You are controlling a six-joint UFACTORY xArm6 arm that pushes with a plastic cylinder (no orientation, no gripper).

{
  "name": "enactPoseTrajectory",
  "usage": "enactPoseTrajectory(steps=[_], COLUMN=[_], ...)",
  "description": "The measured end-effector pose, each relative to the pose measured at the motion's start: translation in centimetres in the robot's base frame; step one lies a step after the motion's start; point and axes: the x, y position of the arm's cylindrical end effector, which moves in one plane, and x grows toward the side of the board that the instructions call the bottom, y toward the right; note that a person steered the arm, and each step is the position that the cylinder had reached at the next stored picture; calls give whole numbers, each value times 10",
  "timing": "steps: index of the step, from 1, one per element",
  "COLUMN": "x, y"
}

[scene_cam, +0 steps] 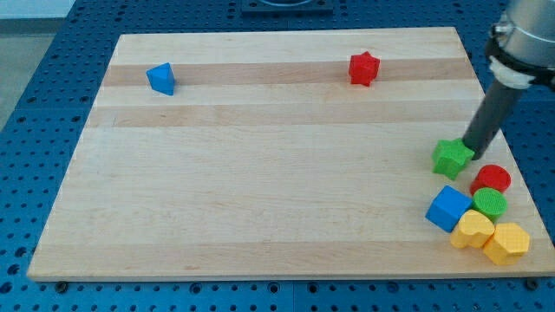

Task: Push the green star above the blue cube

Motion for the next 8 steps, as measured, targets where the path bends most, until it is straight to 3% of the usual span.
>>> enactPoseTrajectory(steps=[4, 8], x=[-18, 3], y=[-11, -34])
